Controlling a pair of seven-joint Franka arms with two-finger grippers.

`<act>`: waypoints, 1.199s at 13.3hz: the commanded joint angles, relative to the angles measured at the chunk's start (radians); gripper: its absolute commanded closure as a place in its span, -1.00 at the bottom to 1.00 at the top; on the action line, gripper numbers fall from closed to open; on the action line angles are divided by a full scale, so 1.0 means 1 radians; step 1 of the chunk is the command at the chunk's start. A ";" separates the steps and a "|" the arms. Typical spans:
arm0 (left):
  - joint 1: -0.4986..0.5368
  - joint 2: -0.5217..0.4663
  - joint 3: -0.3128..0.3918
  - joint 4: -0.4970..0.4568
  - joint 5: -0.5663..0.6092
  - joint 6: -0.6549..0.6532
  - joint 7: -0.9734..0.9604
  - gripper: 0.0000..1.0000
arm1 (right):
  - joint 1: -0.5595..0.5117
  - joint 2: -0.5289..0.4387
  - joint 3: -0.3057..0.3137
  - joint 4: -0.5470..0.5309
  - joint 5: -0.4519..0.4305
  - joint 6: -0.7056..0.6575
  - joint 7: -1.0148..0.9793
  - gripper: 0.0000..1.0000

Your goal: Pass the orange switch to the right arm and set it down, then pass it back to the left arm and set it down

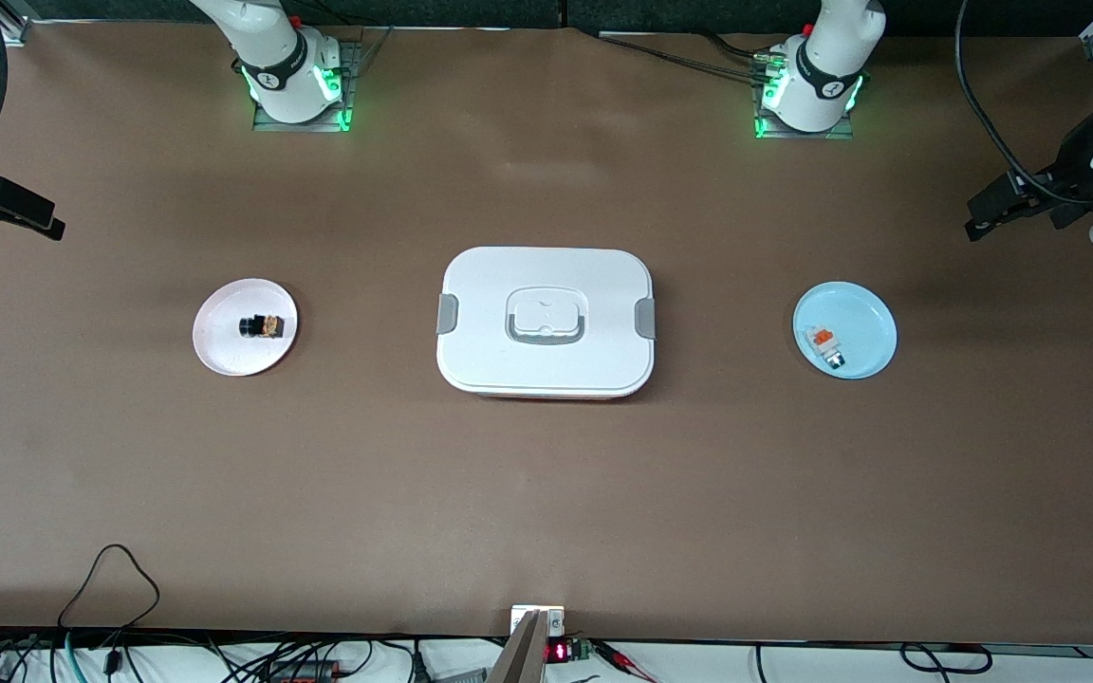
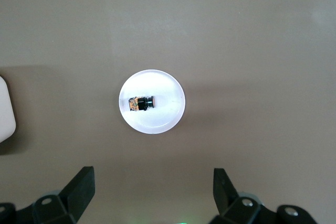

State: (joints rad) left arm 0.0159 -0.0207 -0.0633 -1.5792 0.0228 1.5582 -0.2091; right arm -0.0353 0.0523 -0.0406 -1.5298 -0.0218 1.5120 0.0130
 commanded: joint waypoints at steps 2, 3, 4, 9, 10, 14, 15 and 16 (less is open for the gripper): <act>-0.002 0.016 0.003 0.033 0.028 -0.021 -0.009 -0.98 | -0.003 -0.003 0.001 -0.003 0.017 -0.003 -0.010 -1.00; -0.002 0.016 0.003 0.033 0.029 -0.021 -0.009 -0.98 | 0.000 -0.003 0.002 -0.006 0.017 -0.004 -0.011 -1.00; -0.002 0.016 0.003 0.034 0.028 -0.021 -0.009 -0.98 | 0.015 -0.003 0.002 -0.007 0.016 -0.004 -0.015 -1.00; -0.002 0.022 0.003 0.033 0.029 -0.021 -0.009 -0.98 | 0.055 0.020 0.001 -0.006 0.005 -0.003 0.008 -1.00; -0.004 0.022 0.003 0.034 0.029 -0.021 -0.009 -0.98 | 0.054 0.040 0.001 -0.006 0.011 0.000 0.008 -1.00; -0.002 0.022 0.003 0.034 0.028 -0.023 -0.009 -0.98 | 0.057 0.093 0.001 -0.006 0.003 0.051 0.008 -1.00; -0.002 0.022 0.003 0.034 0.028 -0.021 -0.009 -0.98 | 0.060 0.109 0.001 -0.007 0.003 0.063 0.008 -1.00; -0.002 0.022 0.003 0.034 0.028 -0.023 -0.009 -0.98 | 0.060 0.130 0.001 -0.010 0.012 0.082 0.008 -1.00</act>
State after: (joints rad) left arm 0.0170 -0.0147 -0.0591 -1.5789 0.0228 1.5582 -0.2091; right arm 0.0181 0.1601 -0.0384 -1.5405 -0.0158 1.5683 0.0150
